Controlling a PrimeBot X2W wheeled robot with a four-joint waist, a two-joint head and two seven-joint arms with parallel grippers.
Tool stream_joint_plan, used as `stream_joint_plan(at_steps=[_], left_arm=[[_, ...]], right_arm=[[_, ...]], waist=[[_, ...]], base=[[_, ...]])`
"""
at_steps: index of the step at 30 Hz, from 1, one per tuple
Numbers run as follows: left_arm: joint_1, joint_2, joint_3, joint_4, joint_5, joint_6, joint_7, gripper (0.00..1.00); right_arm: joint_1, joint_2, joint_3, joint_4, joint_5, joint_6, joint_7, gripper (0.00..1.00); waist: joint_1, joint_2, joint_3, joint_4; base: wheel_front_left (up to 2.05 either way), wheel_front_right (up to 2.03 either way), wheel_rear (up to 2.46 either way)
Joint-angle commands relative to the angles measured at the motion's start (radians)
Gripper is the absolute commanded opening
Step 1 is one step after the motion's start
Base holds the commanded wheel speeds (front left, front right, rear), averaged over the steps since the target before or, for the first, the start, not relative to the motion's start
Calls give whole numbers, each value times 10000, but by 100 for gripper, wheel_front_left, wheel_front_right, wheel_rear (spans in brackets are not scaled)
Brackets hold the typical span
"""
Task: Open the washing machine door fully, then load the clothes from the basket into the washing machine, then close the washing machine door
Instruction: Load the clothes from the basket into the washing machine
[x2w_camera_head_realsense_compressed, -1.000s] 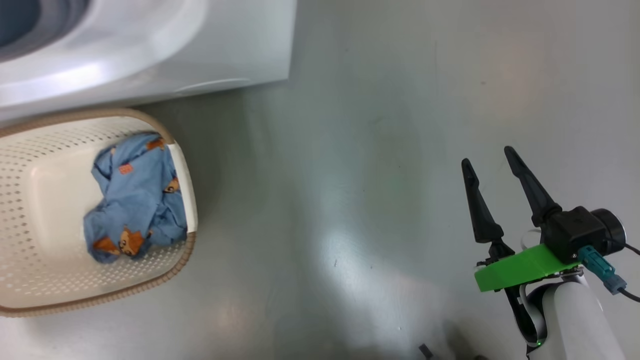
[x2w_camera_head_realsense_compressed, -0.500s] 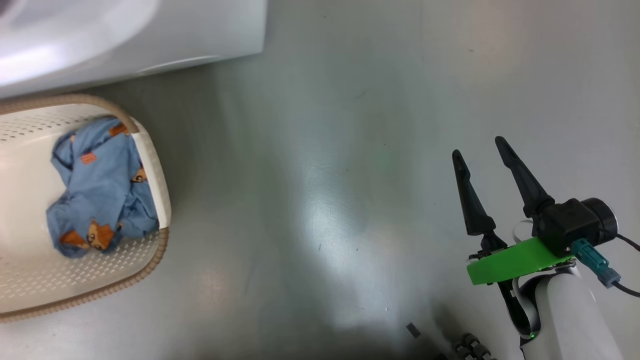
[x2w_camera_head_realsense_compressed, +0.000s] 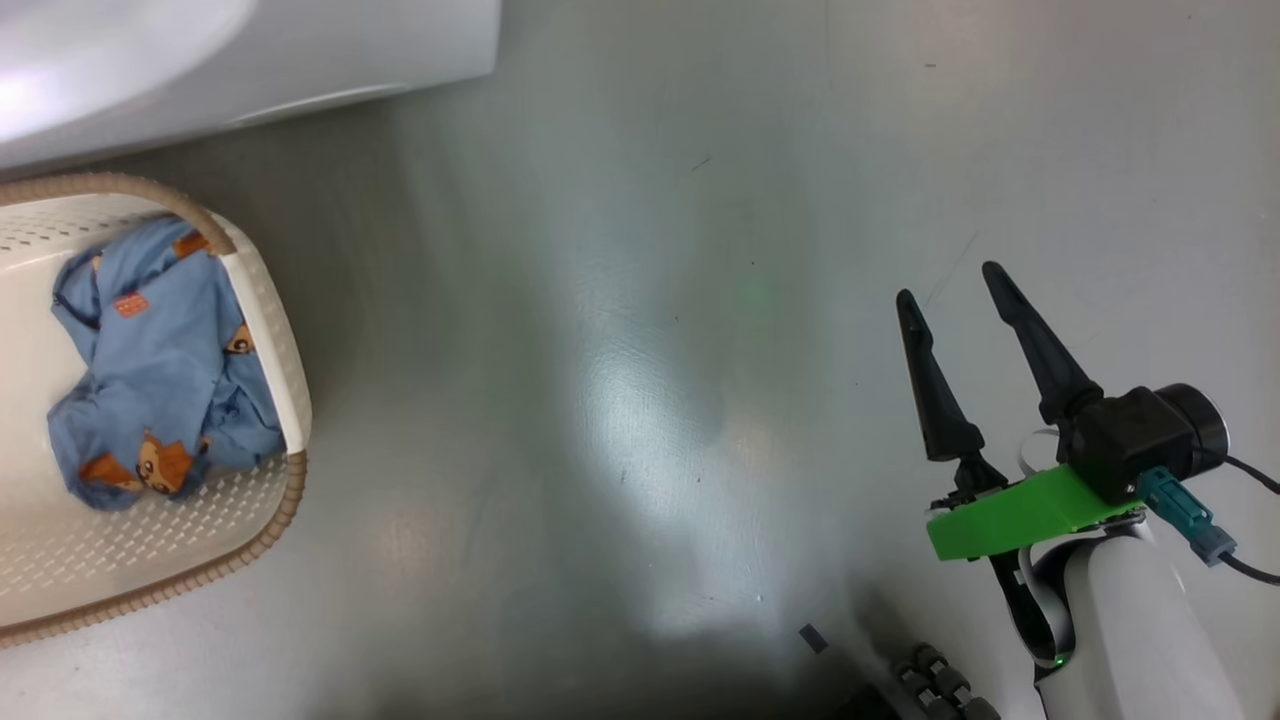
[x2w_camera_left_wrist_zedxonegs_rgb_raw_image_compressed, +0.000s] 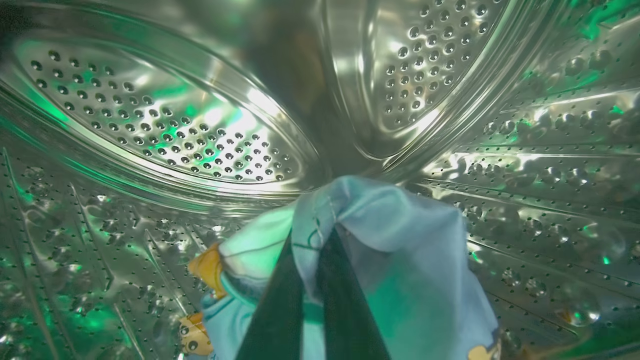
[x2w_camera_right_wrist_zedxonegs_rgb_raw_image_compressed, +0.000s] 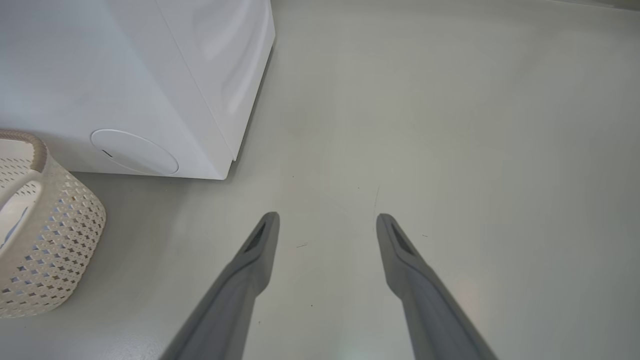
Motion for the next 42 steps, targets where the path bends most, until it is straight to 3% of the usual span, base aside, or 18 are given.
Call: stream_joint_plan(at_steps=[1, 2, 3, 20, 33, 42], left_arm=[[-262, 486, -10, -57, 105, 35, -169, 41], [-304, 437, -4, 108, 66, 53, -178, 97], [-345, 405, -55, 220, 84, 52, -232, 100], [214, -216, -993, 1241, -392, -17, -953, 100], [2205, -341, -1921, 632, -1773, -20, -1398, 100], [4135, -342, -2443, -508, -2297, -20, -1706, 100]], right_arm=[[112, 39, 254, -134, 115, 16, -112, 100], [99, 39, 265, -112, 115, 16, -113, 100], [90, 39, 269, -90, 108, 16, -113, 100], [205, 39, 28, -25, -232, 16, -117, 100], [619, -7, -234, -289, -519, 16, 237, 100], [970, -110, -376, -540, -524, 16, 486, 100]], waist=[[0, -1, 25, -12], [0, -1, 24, -8], [0, -1, 19, -1], [0, -1, -877, 710], [0, -1, -1915, 1445], [0, -1, -2571, 1843]], base=[[0, 0, 0], [0, 0, 0], [0, 0, 0], [0, 0, 0], [0, 0, 0], [0, 0, 0]])
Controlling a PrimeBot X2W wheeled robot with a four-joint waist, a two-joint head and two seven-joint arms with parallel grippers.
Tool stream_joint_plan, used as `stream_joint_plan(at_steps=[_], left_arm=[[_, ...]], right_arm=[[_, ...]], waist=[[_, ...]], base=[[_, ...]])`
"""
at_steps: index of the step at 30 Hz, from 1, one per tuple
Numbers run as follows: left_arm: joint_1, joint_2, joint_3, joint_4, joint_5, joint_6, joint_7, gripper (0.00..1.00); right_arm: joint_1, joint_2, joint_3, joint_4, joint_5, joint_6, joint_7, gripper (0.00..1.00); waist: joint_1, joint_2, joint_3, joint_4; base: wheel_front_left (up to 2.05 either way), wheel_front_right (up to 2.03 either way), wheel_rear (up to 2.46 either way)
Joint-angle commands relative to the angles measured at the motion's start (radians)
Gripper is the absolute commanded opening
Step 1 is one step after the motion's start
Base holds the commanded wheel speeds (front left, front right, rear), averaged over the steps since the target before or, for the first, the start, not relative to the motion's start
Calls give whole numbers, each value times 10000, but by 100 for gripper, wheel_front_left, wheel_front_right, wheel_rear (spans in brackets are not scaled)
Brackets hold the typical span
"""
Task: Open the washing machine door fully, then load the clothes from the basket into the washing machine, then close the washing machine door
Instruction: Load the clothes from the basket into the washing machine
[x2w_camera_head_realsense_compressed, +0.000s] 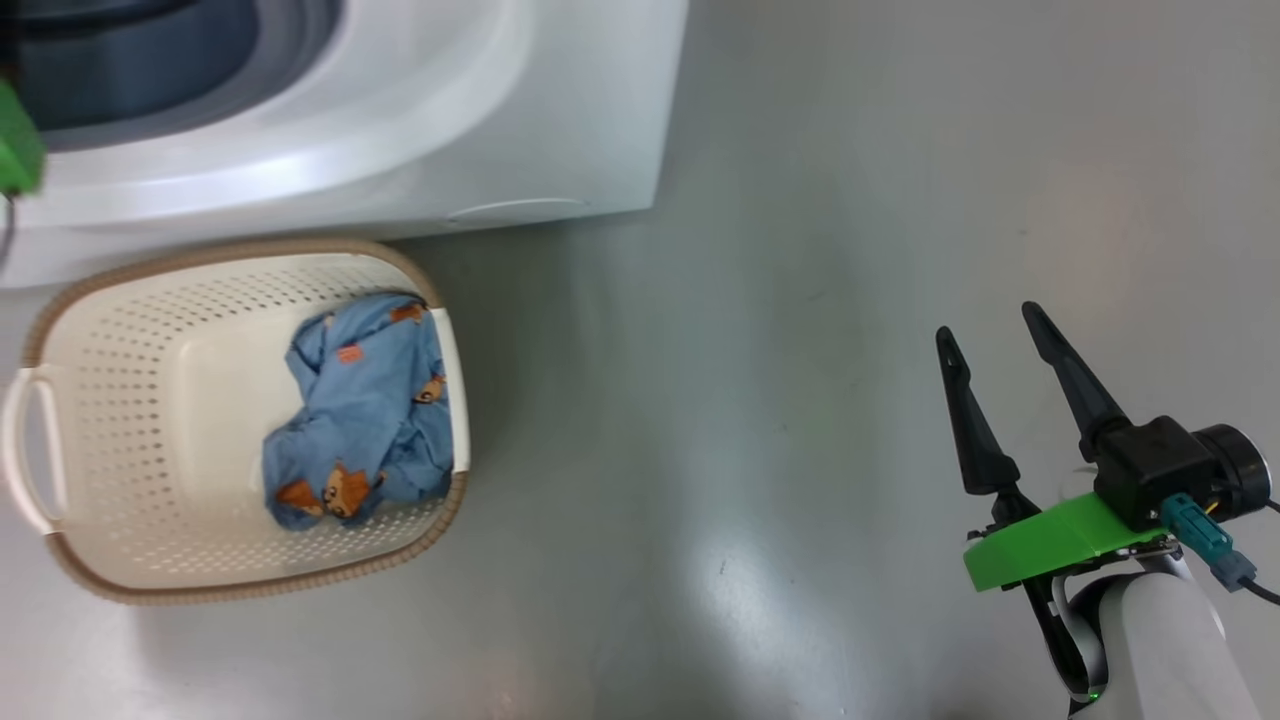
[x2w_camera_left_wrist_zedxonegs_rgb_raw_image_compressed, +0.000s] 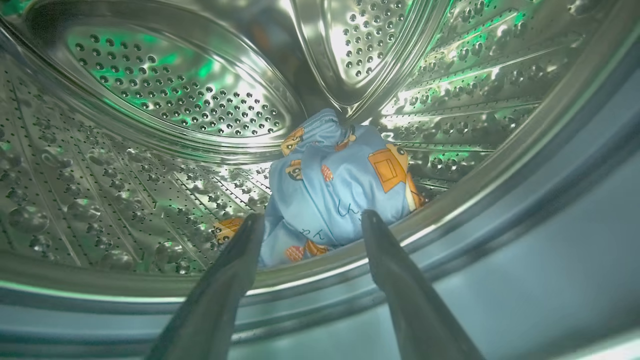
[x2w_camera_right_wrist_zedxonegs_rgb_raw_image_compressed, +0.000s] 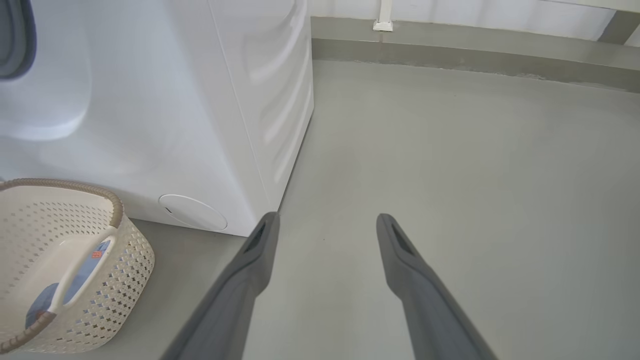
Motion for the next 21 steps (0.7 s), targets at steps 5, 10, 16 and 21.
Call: stream_joint_plan(at_steps=[5, 10, 16, 21], left_arm=[[1496, 690, 200, -1505, -125, 300, -198, 100], [3134, 921, 477, -3130, -268, 752, -211, 100], [4960, 966, 825, -4780, -458, 1391, -214, 100], [6869, 764, 988, -6213, -616, 2056, -214, 100]], right_arm=[[457, -47, 74, -445, -51, 16, 146, 100], [636, -42, 43, -488, -36, 16, 186, 100], [790, -47, 72, -426, 5, 16, 173, 100], [1042, -38, 208, -255, 62, 16, 137, 100]], waist=[[0, 0, -481, 421], [0, 0, -811, 549], [0, 0, -1269, 621], [0, 0, -1985, 671]], base=[[0, 0, 0], [0, 0, 0], [0, 0, 0], [0, 0, 0]])
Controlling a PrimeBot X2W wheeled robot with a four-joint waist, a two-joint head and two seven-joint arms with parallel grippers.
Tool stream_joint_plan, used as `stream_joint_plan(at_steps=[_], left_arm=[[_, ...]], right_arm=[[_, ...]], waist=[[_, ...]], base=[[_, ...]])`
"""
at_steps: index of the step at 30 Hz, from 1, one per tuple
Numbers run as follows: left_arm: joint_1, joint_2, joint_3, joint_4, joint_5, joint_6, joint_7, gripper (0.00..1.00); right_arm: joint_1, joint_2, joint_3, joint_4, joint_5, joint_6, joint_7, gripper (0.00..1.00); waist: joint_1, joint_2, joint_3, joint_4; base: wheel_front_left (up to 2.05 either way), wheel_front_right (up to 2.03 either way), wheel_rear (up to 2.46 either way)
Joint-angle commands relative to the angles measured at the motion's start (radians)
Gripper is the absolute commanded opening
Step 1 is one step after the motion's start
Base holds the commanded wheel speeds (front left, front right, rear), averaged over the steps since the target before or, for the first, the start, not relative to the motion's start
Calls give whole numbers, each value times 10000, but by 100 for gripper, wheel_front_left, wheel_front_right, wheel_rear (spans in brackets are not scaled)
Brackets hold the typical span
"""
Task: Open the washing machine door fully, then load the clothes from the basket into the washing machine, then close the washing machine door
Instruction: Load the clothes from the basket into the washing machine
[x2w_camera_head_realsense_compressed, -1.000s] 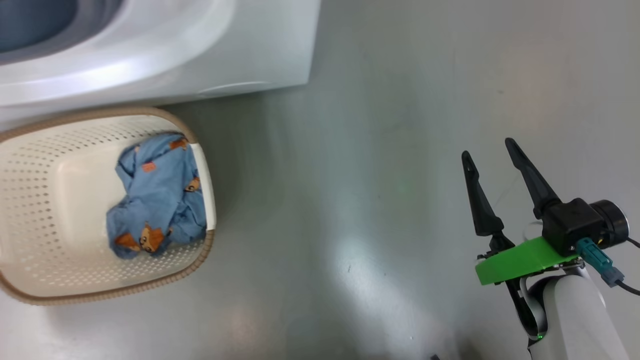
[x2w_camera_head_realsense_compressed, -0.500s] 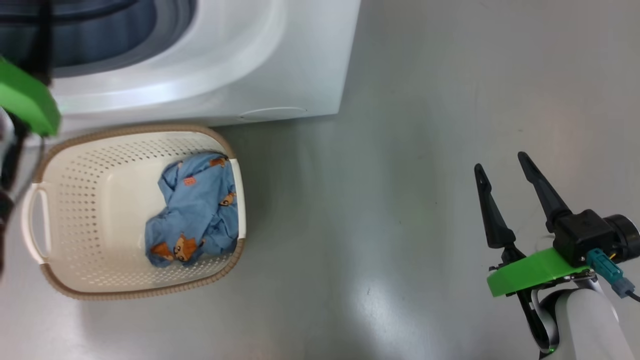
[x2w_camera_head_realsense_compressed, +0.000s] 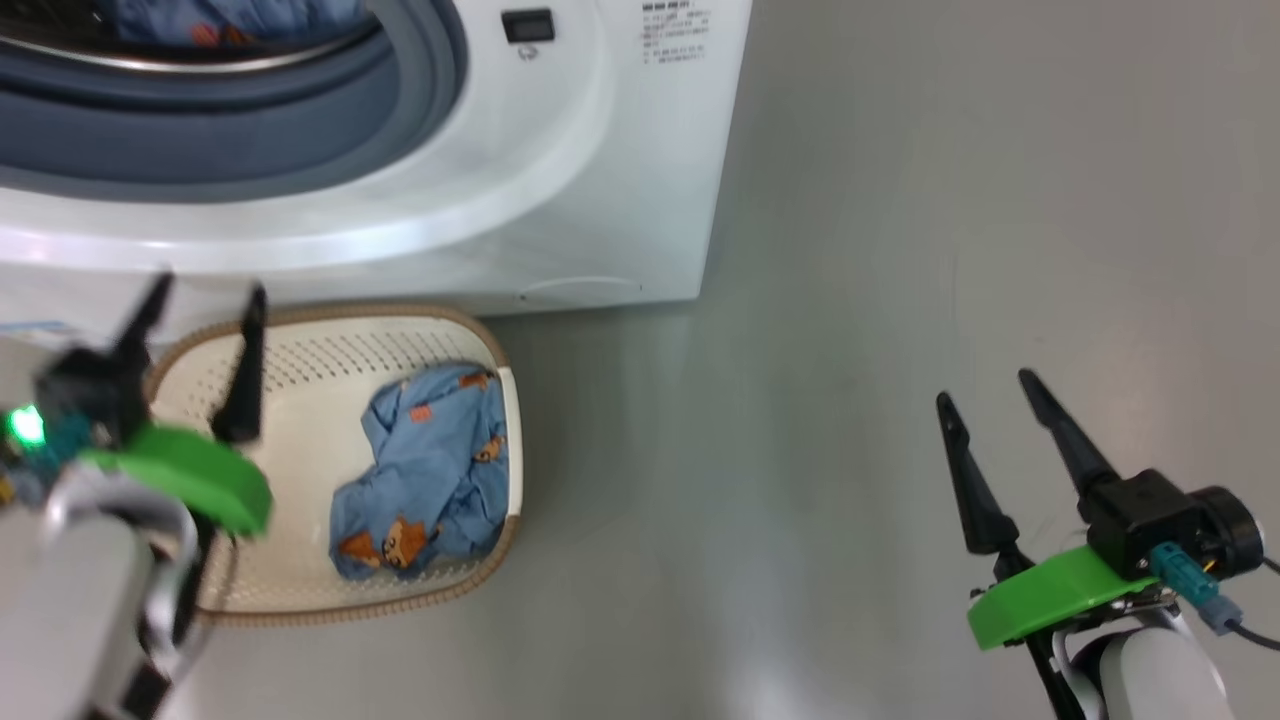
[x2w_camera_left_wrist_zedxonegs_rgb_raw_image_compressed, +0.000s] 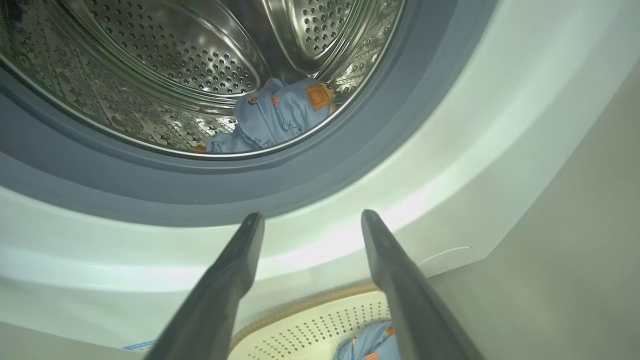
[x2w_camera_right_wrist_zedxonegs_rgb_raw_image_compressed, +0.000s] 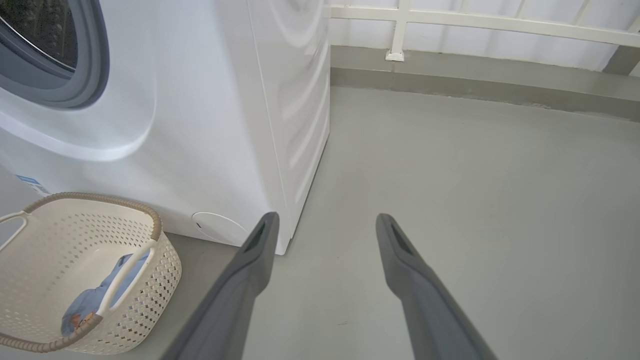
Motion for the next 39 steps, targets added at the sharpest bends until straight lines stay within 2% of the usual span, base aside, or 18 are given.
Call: stream_joint_plan(at_steps=[1, 9, 13, 24, 39], left_arm=[[334, 437, 445, -402, -129, 184, -63, 100], [2582, 245, 475, -2080, -135, 1086, -64, 100], [3457, 51, 602, -2587, -201, 1331, -64, 100], [5224, -537, 526, -3076, -18, 1702, -64, 100], [6477, -1252, 759, -3405, 507, 1794, -64, 100]], right_arm=[[247, -9, 303, -170, 60, 16, -45, 100], [642, -66, 437, -50, 199, 16, 7, 100], [877, -41, 398, 34, 277, 16, 1, 100], [1388, 39, 565, 230, 449, 16, 55, 100], [2124, 138, 584, 220, 662, 16, 44, 100]], waist=[[0, 0, -560, 49], [0, 0, -1731, -9], [0, 0, -2331, -49], [0, 0, -3733, -52], [0, 0, -4800, 79]], base=[[0, 0, 0], [0, 0, 0], [0, 0, 0], [0, 0, 0], [0, 0, 0]])
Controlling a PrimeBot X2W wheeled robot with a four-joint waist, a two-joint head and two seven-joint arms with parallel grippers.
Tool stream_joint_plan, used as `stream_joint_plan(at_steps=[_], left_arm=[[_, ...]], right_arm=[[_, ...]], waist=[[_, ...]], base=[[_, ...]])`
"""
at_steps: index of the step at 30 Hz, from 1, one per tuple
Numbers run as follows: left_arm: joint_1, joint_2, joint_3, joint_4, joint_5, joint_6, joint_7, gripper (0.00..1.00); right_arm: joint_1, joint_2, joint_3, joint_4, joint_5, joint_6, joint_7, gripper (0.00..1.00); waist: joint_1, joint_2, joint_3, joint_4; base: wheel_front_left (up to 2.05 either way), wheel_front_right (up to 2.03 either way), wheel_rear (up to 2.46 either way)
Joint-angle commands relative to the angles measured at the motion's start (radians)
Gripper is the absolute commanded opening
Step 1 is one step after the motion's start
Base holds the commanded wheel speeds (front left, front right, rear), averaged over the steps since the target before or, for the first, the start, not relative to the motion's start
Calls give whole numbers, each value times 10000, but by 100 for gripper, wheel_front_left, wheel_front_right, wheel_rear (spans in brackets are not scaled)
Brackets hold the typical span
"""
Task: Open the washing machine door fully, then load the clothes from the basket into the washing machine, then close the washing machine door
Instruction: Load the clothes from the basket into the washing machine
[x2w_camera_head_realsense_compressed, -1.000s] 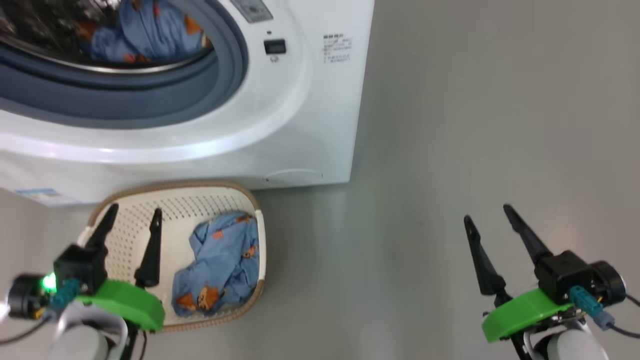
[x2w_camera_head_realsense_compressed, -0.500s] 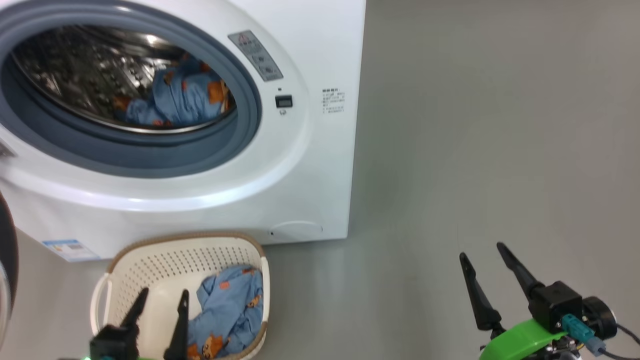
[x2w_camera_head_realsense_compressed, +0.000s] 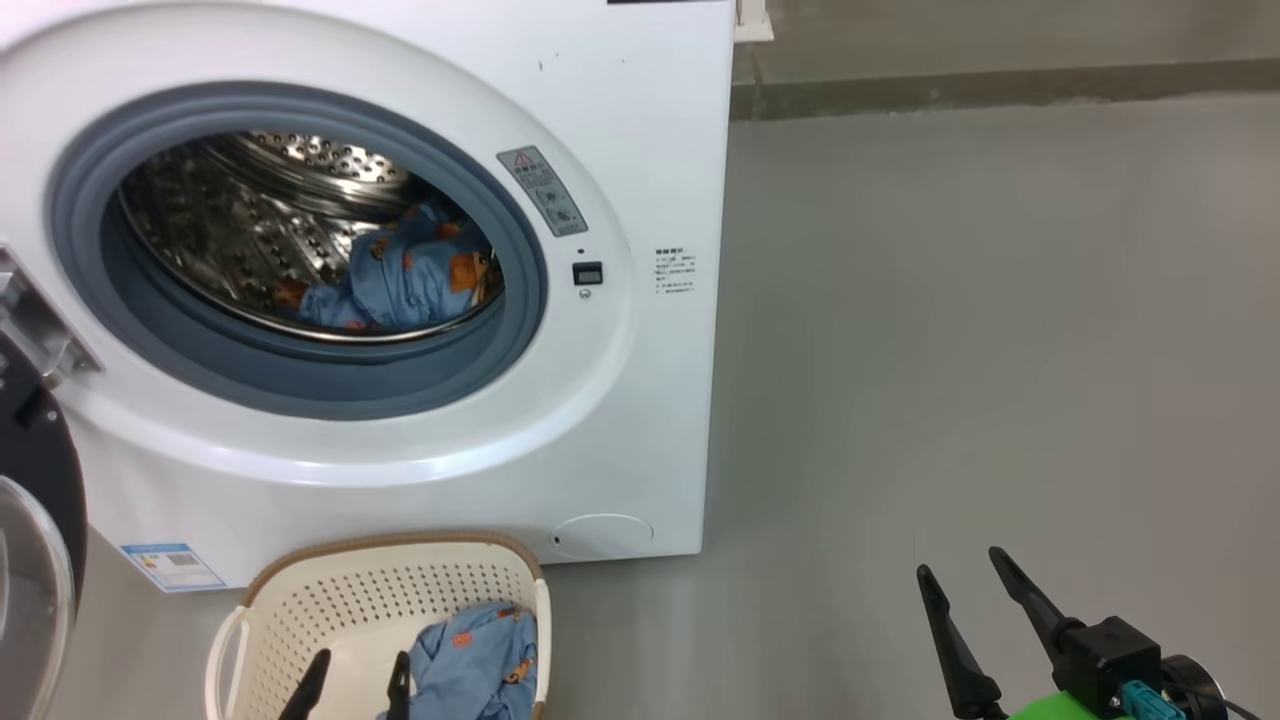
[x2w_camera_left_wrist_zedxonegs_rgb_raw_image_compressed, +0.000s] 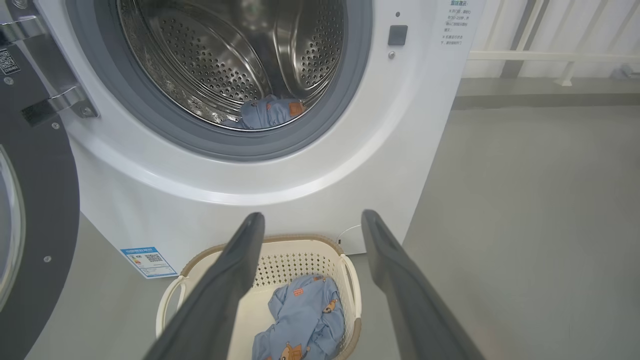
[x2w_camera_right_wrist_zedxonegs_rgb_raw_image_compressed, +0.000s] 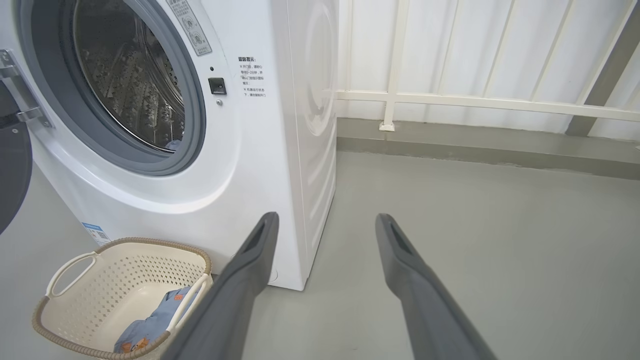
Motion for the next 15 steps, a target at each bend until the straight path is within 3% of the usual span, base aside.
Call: stream_joint_plan(at_steps=[1, 15], left_arm=[[-181, 61, 460, -299, 206, 82, -64, 100], [95, -587, 1075, -355, 953, -287, -64, 100]], right_arm=[[-91, -16, 234, -302, 54, 16, 9, 100], [77, 15, 272, -473, 93, 16, 56, 100]], waist=[[0, 0, -149, 35], [0, 0, -213, 75]], base=[[0, 0, 0], [0, 0, 0]])
